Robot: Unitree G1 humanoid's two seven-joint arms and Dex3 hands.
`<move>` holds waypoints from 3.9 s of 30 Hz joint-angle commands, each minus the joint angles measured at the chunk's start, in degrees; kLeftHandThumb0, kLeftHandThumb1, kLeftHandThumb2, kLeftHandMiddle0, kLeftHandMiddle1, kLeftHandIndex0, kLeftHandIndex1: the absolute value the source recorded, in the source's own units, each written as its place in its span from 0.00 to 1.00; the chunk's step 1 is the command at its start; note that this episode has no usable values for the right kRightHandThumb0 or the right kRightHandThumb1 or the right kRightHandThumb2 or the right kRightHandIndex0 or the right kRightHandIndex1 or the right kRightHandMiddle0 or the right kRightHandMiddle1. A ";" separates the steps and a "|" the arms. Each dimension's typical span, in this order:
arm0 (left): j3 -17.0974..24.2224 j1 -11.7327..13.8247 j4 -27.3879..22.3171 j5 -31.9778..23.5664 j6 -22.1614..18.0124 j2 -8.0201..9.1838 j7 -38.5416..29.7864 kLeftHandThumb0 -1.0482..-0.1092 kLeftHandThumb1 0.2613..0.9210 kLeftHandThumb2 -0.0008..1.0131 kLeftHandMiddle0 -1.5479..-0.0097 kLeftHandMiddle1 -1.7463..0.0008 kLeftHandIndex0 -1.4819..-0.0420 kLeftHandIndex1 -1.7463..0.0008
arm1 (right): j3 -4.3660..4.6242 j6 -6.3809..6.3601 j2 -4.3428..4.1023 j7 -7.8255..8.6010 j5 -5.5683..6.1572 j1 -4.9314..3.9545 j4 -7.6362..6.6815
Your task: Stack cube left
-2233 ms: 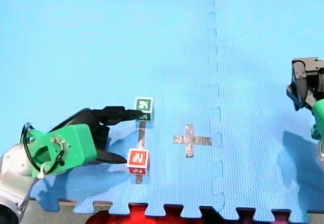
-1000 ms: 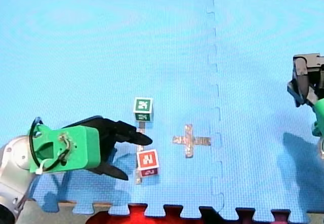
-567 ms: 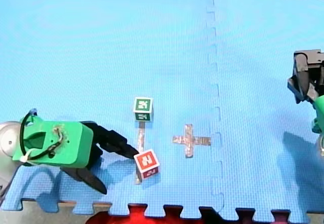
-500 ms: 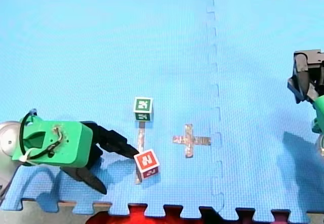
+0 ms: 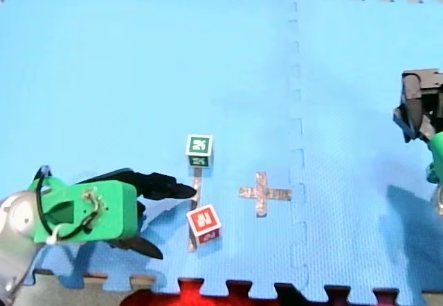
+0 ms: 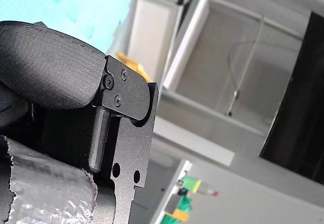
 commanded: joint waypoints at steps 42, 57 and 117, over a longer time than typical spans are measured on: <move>-3.41 8.06 -8.18 1.88 5.31 -8.14 12.32 0.74 0.63 0.01 0.52 0.00 0.67 0.99 | 0.49 0.35 -0.42 -1.05 -0.01 0.27 -0.54; -3.88 9.29 -9.49 6.21 6.65 -10.08 20.15 0.66 0.72 0.01 0.38 0.00 0.14 0.84 | 0.44 -0.11 -0.87 -1.50 -0.05 0.75 -1.18; -3.52 1.25 -22.78 6.68 9.59 -9.21 12.64 0.61 0.76 0.00 0.37 0.00 0.14 0.96 | 1.74 1.07 0.59 -3.81 -1.14 0.25 0.23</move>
